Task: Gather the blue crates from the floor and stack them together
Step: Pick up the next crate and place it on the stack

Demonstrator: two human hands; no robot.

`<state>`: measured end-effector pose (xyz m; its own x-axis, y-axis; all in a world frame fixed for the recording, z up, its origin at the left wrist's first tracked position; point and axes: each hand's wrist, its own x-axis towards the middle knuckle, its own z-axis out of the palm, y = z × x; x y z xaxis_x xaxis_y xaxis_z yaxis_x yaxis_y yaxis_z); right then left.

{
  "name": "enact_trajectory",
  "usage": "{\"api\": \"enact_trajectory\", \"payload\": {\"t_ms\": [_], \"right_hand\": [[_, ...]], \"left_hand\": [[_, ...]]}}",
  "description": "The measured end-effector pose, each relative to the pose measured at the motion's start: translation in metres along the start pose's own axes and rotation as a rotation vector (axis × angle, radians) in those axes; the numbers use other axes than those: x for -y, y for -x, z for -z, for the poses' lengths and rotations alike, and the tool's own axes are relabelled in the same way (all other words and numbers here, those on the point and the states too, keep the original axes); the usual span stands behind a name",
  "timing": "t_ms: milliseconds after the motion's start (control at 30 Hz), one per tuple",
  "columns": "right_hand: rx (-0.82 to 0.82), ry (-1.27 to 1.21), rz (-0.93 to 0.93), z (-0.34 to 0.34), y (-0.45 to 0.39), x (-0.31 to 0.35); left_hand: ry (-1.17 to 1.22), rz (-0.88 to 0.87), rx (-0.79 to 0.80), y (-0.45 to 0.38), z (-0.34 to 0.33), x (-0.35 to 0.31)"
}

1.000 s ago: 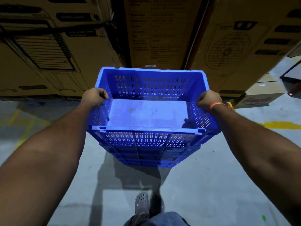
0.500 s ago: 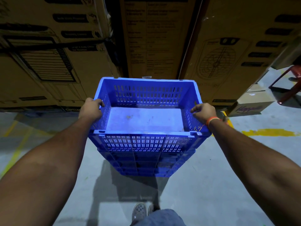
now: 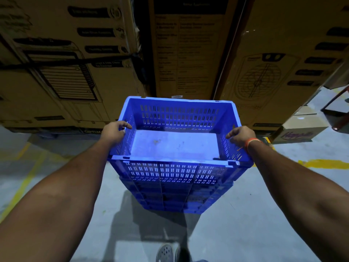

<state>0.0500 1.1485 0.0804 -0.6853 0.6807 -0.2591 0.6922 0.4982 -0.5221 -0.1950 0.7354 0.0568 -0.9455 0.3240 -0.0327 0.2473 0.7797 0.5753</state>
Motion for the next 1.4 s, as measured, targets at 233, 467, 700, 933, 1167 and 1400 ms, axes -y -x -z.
{"api": "enact_trajectory", "payload": {"t_ms": [233,467,700,933,1167,1400], "right_hand": [[-0.066,0.042,0.014,-0.008,-0.003,-0.004],[-0.092,0.053,0.019,-0.011,-0.011,-0.007],[-0.103,0.077,0.028,-0.009,-0.012,-0.009],[-0.105,0.104,0.036,-0.012,-0.006,-0.011],[-0.085,0.132,0.053,-0.011,-0.015,-0.010],[-0.076,0.125,0.062,-0.010,-0.022,-0.008]], "left_hand": [[-0.155,-0.061,0.084,-0.026,-0.004,-0.001],[-0.198,-0.076,0.098,-0.030,-0.005,-0.002],[-0.167,-0.060,0.088,-0.024,-0.003,-0.006],[-0.190,-0.058,0.083,-0.017,-0.003,-0.006],[-0.206,-0.081,0.096,-0.016,0.002,-0.011],[-0.199,-0.040,0.116,-0.021,0.001,-0.015]]}}
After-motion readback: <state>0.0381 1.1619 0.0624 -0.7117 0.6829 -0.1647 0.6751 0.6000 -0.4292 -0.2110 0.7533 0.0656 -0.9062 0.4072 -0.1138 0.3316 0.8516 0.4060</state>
